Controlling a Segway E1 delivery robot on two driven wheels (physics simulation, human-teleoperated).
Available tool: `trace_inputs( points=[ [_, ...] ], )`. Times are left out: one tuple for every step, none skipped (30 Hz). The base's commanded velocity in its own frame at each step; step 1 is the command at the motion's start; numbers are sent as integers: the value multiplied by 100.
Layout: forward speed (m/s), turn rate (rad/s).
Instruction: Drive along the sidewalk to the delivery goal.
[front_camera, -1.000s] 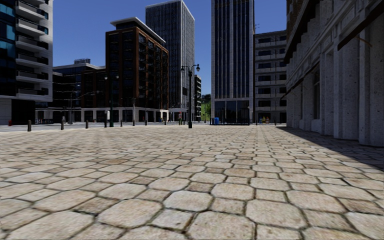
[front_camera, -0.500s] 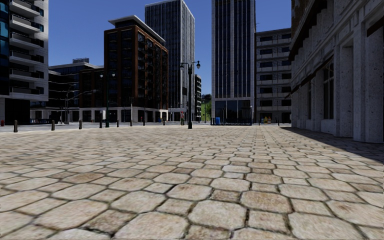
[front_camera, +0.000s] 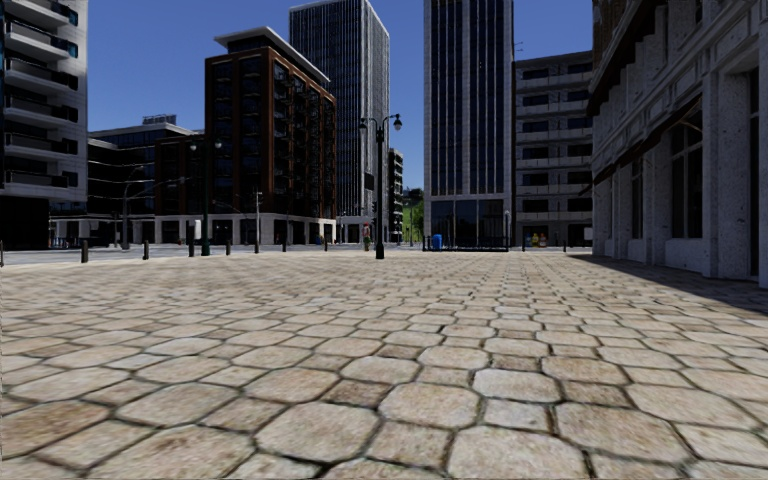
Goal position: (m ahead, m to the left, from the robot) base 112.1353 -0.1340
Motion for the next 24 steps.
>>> trace_inputs(
  points=[
    [200, 0],
    [200, -21],
    [200, -24],
    [200, -24],
    [200, -25],
    [200, -25],
    [200, -25],
    [200, -25],
    [200, -25],
    [200, -25],
    [200, -25],
    [200, -25],
    [200, -25],
    [200, -25],
    [200, -25],
    [200, -25],
    [200, -25],
    [200, -25],
    [200, -25],
    [200, -25],
    [200, -25],
    [200, -25],
    [200, -25],
    [200, -25]
  ],
)
